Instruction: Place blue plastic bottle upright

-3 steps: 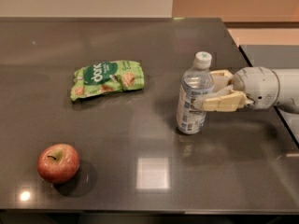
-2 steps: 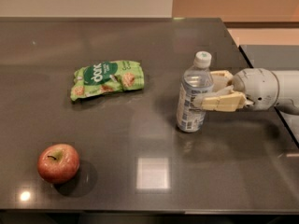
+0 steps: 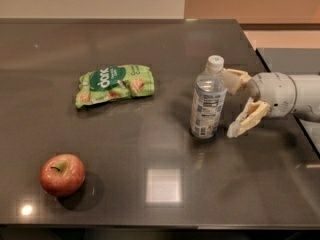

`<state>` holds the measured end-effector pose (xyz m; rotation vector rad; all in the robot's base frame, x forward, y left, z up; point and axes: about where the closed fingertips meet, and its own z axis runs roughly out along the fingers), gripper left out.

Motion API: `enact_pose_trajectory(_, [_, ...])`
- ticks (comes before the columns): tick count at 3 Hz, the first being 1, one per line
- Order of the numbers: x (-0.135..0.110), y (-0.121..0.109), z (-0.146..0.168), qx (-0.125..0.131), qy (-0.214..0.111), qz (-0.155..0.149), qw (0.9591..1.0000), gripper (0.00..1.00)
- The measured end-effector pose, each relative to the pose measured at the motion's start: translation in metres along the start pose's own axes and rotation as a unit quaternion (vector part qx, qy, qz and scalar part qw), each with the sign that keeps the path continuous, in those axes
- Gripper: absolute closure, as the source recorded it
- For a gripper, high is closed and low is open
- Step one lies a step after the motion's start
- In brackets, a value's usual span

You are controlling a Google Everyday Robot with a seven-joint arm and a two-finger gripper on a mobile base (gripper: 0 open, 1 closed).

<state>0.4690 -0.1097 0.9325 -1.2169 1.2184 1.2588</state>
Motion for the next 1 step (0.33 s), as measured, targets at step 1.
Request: enact_pose_trajectory(1, [0.0, 0.0, 0.0001, 0.0, 0.0, 0.0, 1.0, 0.0])
